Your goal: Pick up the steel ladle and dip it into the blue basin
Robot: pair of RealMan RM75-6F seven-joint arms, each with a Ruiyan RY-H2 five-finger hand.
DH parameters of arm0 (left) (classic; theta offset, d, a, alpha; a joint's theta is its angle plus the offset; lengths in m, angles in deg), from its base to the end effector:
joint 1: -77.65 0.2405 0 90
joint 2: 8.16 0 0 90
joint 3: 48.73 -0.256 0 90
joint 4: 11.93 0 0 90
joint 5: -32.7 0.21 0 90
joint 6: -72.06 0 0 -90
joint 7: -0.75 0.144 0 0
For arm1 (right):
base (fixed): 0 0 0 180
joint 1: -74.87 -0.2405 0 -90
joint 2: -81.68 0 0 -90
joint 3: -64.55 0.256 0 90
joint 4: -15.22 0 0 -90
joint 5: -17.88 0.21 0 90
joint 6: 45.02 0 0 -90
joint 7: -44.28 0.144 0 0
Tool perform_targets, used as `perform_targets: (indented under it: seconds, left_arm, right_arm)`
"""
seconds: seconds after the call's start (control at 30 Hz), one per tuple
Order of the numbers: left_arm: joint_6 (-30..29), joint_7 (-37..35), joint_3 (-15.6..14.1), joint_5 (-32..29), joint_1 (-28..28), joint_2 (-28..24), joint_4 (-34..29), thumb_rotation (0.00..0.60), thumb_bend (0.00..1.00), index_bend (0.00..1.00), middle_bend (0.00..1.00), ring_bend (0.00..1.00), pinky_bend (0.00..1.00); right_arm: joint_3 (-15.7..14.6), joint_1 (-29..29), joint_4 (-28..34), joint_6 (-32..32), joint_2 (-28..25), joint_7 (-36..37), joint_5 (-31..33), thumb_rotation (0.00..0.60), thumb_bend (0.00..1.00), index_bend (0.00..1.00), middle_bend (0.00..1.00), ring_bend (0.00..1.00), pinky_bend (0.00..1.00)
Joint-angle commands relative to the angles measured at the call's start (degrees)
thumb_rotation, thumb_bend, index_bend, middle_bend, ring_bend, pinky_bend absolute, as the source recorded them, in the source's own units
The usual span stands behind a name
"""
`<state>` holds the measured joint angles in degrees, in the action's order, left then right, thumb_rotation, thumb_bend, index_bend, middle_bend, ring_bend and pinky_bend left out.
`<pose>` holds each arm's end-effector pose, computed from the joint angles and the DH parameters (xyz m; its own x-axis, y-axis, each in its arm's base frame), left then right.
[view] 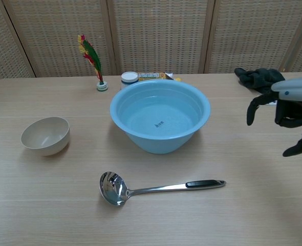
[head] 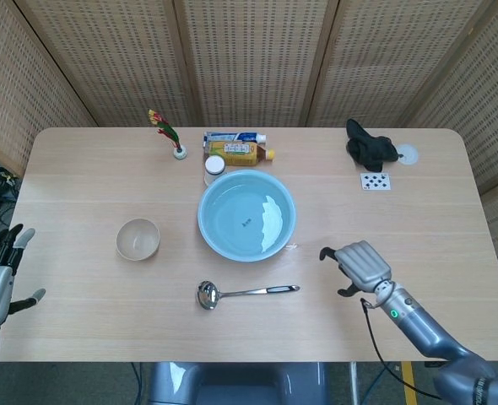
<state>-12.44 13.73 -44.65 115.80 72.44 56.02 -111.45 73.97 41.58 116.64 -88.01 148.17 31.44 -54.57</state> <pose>-0.2895 0.1849 0.1517 0.4806 0.0052 0.8769 0.8767 0.0202 -0.4806 -0.1901 -0.2970 0.0584 0.4976 -0.4274 0.7548 -0.8520 -0.4042 0.3328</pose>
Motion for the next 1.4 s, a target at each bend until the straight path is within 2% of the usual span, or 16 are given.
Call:
perform_targets:
  seconds: [0.03, 0.17, 0.33, 0.57, 0.87, 1.07, 1.4]
  left_arm:
    - [0.4, 0.28, 0.34, -0.8, -0.29, 0.22, 0.25, 0.6, 0.0, 0.0, 0.0, 0.0, 0.0]
    - [0.93, 0.66, 0.53, -1.68, -0.61, 0.52, 0.6, 0.6, 0.0, 0.0, 0.0, 0.0, 0.0]
    - [1.17, 1.0, 0.6, -2.26, -0.81, 0.7, 0.75, 0.6, 0.0, 0.0, 0.0, 0.0, 0.0]
    - [1.51, 1.06, 0.55, -2.78, -1.06, 0.77, 0.98, 0.6, 0.0, 0.0, 0.0, 0.0, 0.0]
    - [1.56, 0.85, 0.4, -2.95, -1.19, 0.7, 0.98, 0.6, 0.0, 0.0, 0.0, 0.0, 0.0]
    - [1.78, 0.86, 0.29, -3.08, -1.37, 0.74, 0.95, 0.6, 0.0, 0.0, 0.0, 0.0, 0.0]
    - [2.14, 0.76, 0.25, -3.48, -1.64, 0.86, 1.29, 0.6, 0.0, 0.0, 0.0, 0.0, 0.0]
  right_arm:
    - [0.55, -4.12, -1.12, 3.71, 4.26, -3.73, 6.57, 0.6, 0.25, 0.4, 1.0, 1.0, 1.0]
    - [-0.48, -7.67, -2.7, 4.4, 8.5, -7.95, 13.05, 0.6, 0.34, 0.42, 1.0, 1.0, 1.0]
    - [-1.65, -10.43, -5.24, 2.39, 13.46, -11.82, 18.65, 0.6, 0.41, 0.45, 1.0, 1.0, 1.0]
    - [-3.33, -13.33, -9.55, 0.14, 20.15, -14.88, 26.91, 0.6, 0.42, 0.51, 1.0, 1.0, 1.0]
    - [-5.17, -14.08, -12.78, -4.36, 25.58, -16.72, 28.22, 0.6, 0.44, 0.53, 1.0, 1.0, 1.0]
    - [-6.05, -14.24, -14.72, -4.66, 28.35, -16.86, 28.83, 0.6, 0.49, 0.52, 1.0, 1.0, 1.0]
    - [-6.18, -13.92, -17.5, -5.43, 31.33, -15.91, 28.06, 0.6, 0.49, 0.51, 1.0, 1.0, 1.0]
